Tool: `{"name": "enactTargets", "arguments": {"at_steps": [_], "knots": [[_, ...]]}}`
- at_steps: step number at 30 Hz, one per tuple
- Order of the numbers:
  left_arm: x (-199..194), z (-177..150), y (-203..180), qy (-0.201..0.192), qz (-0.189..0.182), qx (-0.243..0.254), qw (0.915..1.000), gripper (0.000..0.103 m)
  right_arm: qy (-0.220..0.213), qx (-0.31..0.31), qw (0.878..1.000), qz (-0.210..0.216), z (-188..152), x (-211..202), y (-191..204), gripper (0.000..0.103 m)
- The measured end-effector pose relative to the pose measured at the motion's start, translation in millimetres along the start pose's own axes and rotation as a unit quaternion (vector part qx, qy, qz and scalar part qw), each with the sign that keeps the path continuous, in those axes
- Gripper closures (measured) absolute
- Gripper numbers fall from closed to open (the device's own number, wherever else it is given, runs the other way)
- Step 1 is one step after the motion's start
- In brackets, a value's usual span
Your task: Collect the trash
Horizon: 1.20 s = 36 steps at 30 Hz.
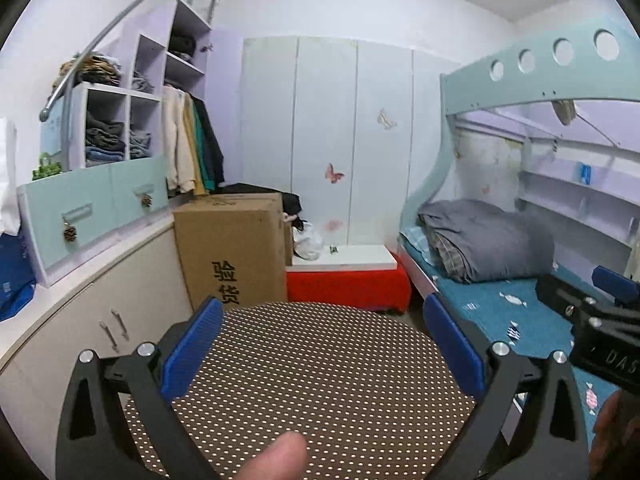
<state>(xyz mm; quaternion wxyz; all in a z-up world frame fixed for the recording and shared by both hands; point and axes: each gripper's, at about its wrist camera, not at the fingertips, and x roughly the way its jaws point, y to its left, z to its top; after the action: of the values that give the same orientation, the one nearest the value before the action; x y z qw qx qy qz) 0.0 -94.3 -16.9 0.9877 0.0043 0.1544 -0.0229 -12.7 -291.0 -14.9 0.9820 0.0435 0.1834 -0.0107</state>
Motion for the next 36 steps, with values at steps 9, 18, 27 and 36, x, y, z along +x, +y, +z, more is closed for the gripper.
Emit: {"name": "enactTargets", "arguments": {"at_steps": [9, 18, 27, 36], "knots": [[-12, 2, 15, -0.014, 0.004, -0.017, 0.9998, 0.005, -0.015, 0.002, 1.0, -0.007, 3, -6, 5, 0.006], [-11, 0, 21, -0.017, 0.005, -0.017, 0.9997, 0.005, -0.018, 0.002, 1.0, -0.003, 2, -8, 4, 0.006], [-10, -2, 20, -0.017, 0.003, -0.017, 0.9997, 0.005, -0.019, 0.002, 1.0, 0.0, 6, -6, 3, 0.006], [-12, -3, 16, -0.022, 0.005, -0.018, 0.9996, 0.005, -0.019, 0.003, 1.0, 0.003, 7, -6, 1, 0.006]]}}
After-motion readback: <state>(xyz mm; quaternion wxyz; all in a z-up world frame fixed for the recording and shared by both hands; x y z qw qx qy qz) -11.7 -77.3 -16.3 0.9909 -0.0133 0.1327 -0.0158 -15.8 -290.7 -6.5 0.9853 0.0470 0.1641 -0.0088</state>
